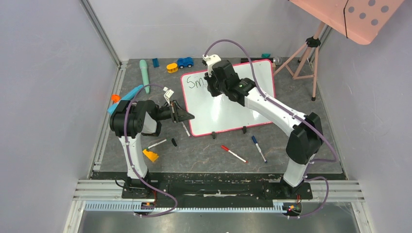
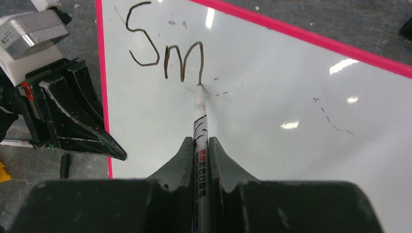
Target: Write a sentence on the whiteboard
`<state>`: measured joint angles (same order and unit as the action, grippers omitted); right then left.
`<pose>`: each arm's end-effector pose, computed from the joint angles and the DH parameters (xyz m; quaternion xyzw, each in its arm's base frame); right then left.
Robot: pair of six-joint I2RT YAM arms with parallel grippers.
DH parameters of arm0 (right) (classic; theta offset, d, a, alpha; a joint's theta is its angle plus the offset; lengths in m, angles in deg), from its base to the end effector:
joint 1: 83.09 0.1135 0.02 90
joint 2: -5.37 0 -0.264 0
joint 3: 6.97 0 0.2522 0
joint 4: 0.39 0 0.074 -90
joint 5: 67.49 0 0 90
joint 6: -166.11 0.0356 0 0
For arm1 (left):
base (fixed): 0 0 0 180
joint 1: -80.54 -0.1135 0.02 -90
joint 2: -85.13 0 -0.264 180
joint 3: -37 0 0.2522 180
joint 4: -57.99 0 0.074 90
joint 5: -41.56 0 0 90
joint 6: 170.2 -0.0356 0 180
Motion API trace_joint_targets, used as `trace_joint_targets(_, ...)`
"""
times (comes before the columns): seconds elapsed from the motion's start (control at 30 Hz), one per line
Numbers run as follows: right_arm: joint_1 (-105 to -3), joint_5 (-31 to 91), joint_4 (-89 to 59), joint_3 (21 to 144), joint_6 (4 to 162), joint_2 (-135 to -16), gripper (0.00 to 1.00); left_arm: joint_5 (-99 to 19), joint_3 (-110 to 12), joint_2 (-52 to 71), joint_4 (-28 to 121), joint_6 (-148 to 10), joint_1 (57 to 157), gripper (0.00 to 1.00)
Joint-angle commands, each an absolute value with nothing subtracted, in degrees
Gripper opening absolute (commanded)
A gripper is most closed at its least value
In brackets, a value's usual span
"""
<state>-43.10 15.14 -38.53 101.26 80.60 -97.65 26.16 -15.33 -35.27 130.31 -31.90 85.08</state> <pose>0.3265 0.2679 0.3342 -0.2380 0.8443 0.1282 0.4626 0.3273 -0.0604 0.1134 0.2104 0.6678 -0.6286 0.3386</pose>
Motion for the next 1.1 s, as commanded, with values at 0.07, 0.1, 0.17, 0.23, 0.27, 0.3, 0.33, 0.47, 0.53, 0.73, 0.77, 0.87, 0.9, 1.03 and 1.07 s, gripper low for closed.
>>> trace_joint_targets(0.07, -44.3, 13.7, -39.4, 97.7, 80.2, -96.3, 0.0, 28.9, -14.2, -35.2, 133.4, -35.7, 85.7, 0.02)
trace_joint_targets(0.1, -44.3, 13.6, -39.4, 97.9, 80.2, -96.2, 0.0, 28.9, -14.2, -35.2, 133.4, -35.7, 85.7, 0.02)
trace_joint_targets(0.17, -44.3, 13.5, -39.5, 98.3, 79.9, -96.1, 0.0, 28.7, -14.2, -35.3, 133.4, -35.6, 85.6, 0.02)
trace_joint_targets(0.23, -44.3, 13.2, -39.5, 98.5, 79.6, -95.8, 0.0, 28.7, -14.4, -35.4, 133.4, -35.3, 85.7, 0.02)
trace_joint_targets(0.27, -44.3, 13.3, -39.5, 98.7, 79.4, -95.7, 0.0, 28.6, -14.4, -35.5, 133.4, -35.2, 85.6, 0.02)
trace_joint_targets(0.3, -44.4, 13.4, -39.5, 99.0, 79.2, -95.5, 0.0, 28.6, -14.5, -35.6, 133.4, -35.1, 85.6, 0.02)
trace_joint_targets(0.33, -44.4, 13.6, -39.5, 99.3, 79.2, -95.4, 0.0, 28.6, -14.5, -35.5, 133.4, -35.1, 85.6, 0.02)
trace_joint_targets(0.47, -44.8, 15.2, -40.2, 100.9, 79.8, -94.8, 0.0, 28.5, -14.6, -35.6, 133.4, -34.9, 85.6, 0.02)
trace_joint_targets(0.53, -45.0, 15.8, -40.4, 101.9, 80.2, -94.3, 0.0, 28.5, -14.6, -35.7, 133.4, -34.9, 85.6, 0.02)
trace_joint_targets(0.73, -46.0, 16.8, -40.8, 103.2, 80.3, -92.7, 0.0, 28.5, -14.6, -35.9, 133.4, -34.9, 85.6, 0.02)
trace_joint_targets(0.77, -46.2, 16.8, -40.8, 103.1, 80.3, -92.4, 0.0, 28.3, -14.4, -35.9, 133.4, -35.0, 85.6, 0.02)
trace_joint_targets(0.87, -46.9, 16.5, -40.8, 103.0, 80.2, -92.0, 0.0, 27.7, -14.0, -35.6, 133.4, -35.2, 85.4, 0.02)
trace_joint_targets(0.9, -47.2, 16.4, -40.8, 103.0, 80.2, -92.1, 0.0, 27.6, -13.9, -35.5, 133.4, -35.3, 85.4, 0.02)
trace_joint_targets(1.03, -48.1, 16.2, -40.7, 103.2, 79.9, -92.4, 0.0, 27.5, -14.0, -35.5, 133.5, -35.0, 85.3, 0.03)
trace_joint_targets(1.07, -48.3, 16.3, -40.7, 103.5, 79.9, -92.5, 0.0, 27.6, -14.0, -35.6, 133.4, -34.9, 85.2, 0.04)
